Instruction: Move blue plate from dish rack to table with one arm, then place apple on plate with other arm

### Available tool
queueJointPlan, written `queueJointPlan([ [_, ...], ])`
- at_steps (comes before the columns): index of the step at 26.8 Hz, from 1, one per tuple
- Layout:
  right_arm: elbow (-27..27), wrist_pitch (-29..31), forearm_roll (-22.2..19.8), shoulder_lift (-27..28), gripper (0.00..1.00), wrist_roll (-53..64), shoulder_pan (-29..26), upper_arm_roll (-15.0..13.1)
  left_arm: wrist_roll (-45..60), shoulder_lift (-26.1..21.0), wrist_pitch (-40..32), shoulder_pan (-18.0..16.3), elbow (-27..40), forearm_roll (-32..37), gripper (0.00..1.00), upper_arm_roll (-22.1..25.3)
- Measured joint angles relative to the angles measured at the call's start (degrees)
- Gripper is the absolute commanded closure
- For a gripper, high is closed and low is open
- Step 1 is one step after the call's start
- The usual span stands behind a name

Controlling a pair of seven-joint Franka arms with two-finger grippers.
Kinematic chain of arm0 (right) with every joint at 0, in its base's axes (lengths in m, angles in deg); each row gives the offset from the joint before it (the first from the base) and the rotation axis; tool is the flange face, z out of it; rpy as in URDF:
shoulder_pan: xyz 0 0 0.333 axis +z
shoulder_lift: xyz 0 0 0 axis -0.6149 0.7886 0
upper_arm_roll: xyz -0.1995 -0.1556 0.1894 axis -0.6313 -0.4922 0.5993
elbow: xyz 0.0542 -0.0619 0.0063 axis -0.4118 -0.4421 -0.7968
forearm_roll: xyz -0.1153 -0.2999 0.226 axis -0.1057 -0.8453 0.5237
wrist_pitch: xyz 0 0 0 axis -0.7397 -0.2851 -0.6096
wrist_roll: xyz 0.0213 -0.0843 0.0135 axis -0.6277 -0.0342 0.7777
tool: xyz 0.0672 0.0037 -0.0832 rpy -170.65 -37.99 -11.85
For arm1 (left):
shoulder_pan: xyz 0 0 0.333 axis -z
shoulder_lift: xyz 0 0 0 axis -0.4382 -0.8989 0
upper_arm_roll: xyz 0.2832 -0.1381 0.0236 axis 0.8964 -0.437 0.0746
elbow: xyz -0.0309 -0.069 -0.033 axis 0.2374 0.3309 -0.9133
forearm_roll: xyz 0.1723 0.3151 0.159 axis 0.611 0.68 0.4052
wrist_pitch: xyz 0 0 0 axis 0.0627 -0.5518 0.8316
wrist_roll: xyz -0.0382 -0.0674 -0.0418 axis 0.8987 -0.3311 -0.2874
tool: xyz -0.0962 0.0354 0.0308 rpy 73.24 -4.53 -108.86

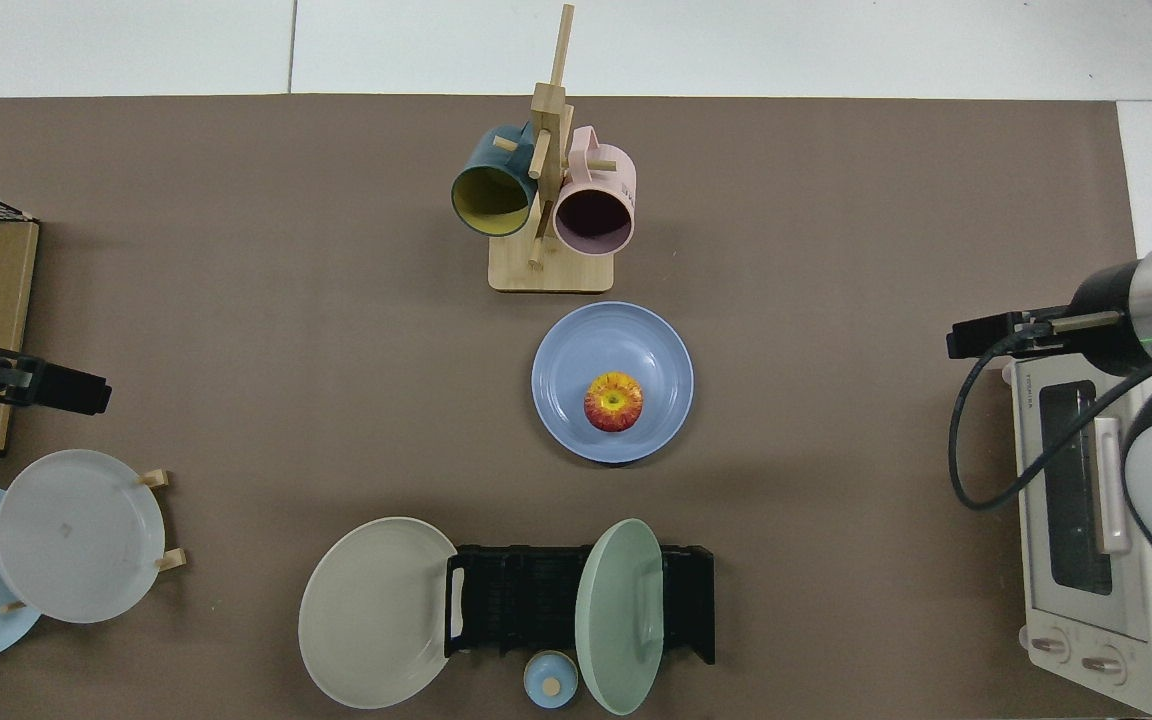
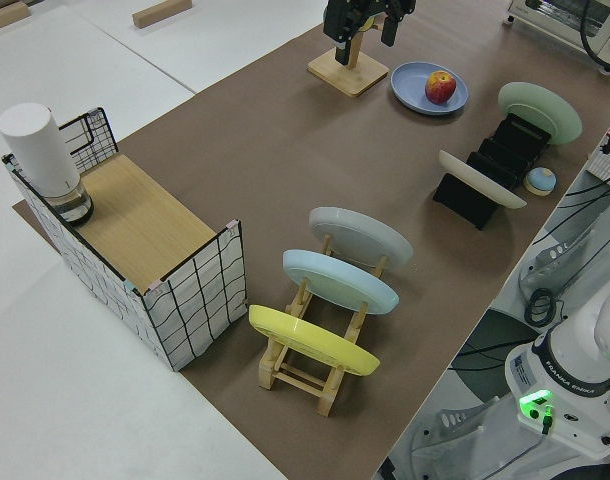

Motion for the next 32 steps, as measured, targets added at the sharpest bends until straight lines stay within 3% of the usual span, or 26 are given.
queueJointPlan([
  [32,2.1,-1.3,-1.3,-0.4,0.01,2.0,-2.2,0.0,0.0,0.0,0.0,0.0,0.4,0.0,0.0,0.1],
])
